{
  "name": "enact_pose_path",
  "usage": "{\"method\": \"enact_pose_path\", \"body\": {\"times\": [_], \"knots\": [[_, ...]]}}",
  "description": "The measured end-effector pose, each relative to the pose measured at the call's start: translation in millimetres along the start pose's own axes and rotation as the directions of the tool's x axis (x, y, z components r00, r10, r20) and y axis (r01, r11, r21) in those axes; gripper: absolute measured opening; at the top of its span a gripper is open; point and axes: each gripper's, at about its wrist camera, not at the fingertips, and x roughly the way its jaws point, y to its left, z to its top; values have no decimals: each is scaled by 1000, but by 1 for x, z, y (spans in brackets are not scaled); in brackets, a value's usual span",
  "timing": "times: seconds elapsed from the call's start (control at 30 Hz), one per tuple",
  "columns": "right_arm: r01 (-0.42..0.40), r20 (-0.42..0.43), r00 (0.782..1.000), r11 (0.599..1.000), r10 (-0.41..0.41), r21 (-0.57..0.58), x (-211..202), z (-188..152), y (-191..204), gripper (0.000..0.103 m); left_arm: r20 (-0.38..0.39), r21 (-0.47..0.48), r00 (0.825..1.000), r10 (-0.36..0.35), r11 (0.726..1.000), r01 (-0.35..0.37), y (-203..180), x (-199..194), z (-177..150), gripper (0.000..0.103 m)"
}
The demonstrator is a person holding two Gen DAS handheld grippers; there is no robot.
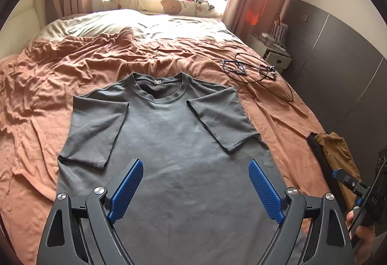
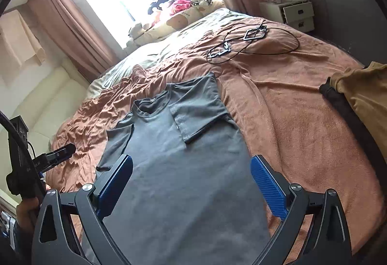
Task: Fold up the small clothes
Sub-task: 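Lift both tools off the folded shirt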
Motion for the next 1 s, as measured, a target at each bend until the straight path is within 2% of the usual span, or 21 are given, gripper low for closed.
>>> {"method": "enact_pose_path", "body": {"times": [0.2, 0.4, 0.5, 0.67, 0.7, 0.8, 1.0], "knots": [[33, 57, 998, 999, -31, -33, -33, -23, 13, 98, 44, 20, 999, 4, 1000, -5, 4, -38, -21, 94], [39, 55, 998, 996, -35, -76, -62, -43, 27, 98, 79, 41, 997, 10, 999, -14, 11, -73, -48, 97], [68, 28, 997, 993, -66, -100, -75, -51, 34, 98, 100, 30, 995, 12, 999, -15, 19, -91, -63, 103], [80, 61, 995, 988, -73, -133, -104, -57, 54, 98, 156, -18, 987, 28, 1000, -26, 34, -126, -87, 103], [88, 57, 995, 986, -81, -142, -108, -59, 58, 102, 161, -28, 987, 27, 999, -23, 37, -133, -91, 103], [118, 67, 992, 976, -107, -185, -121, -68, 71, 103, 178, -52, 983, 35, 998, -26, 46, -153, -105, 103], [98, 72, 994, 976, -86, -192, -148, -87, 81, 103, 223, -80, 974, 46, 996, -29, 61, -194, -135, 103]]}}
